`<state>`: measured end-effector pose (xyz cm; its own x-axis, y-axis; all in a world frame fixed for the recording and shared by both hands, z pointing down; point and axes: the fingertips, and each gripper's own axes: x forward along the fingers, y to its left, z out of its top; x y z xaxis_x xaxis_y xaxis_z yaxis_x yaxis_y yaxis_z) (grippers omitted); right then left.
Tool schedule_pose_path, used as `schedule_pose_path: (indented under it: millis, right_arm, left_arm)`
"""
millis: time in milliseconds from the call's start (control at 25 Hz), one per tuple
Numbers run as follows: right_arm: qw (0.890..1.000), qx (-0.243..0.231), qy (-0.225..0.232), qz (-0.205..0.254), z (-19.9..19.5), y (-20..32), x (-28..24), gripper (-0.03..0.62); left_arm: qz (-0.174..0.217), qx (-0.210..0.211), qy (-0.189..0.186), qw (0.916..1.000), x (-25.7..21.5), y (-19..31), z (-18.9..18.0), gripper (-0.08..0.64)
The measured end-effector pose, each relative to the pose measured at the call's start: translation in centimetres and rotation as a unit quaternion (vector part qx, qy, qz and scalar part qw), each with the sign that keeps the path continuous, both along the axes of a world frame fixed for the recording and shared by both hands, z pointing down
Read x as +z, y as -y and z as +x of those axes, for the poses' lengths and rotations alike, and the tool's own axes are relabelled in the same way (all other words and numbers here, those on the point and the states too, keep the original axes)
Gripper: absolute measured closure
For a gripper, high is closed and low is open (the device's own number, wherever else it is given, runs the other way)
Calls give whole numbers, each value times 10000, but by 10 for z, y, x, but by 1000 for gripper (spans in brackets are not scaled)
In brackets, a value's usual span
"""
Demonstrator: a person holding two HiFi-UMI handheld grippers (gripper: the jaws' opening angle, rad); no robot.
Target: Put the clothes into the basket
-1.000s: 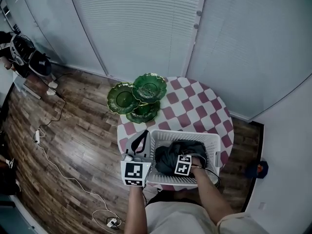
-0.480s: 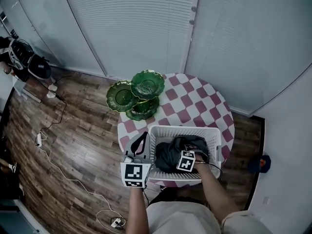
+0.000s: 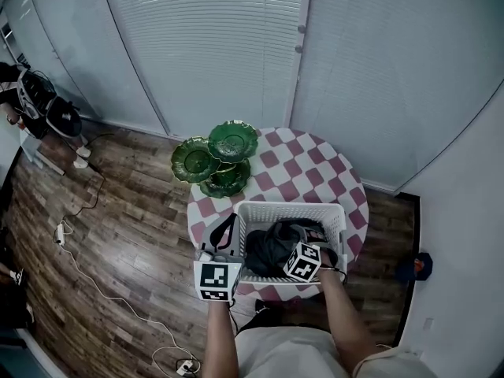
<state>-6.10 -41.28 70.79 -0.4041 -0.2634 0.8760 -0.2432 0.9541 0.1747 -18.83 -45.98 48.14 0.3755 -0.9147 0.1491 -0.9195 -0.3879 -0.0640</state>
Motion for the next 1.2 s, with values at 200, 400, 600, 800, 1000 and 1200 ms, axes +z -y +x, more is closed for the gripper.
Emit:
schedule_pose_path:
  millis: [200,400,600,800,1000,1200]
  right_arm:
    - [9824,1117,1408,515,-5,16,-84,94]
    - [9018,2215,3457,1350,1,29,-159,94]
    - [8532,2607,4062,1975,31,29,-200,95]
    - [8343,2810,4261,2083,58,14,-207,121]
    - [8114,3162,4531,1905,85,-3,-208,279]
    - [8086,3245,4417,2140,104,-21,-211,479]
  left_arm:
    - [-16,-36,-18,10000,-8,-13,5,548]
    - [-24,21,2,10000,-4,-28,19,548]
    - [-109,21,-234,9997,1,-41,29,548]
    - [-156,63,-196,9997,4,-51,44,548]
    - [-135,130,-303,9994,1,-66,60,548]
    - [-85,128,-223,9996,-1,-87,74,548]
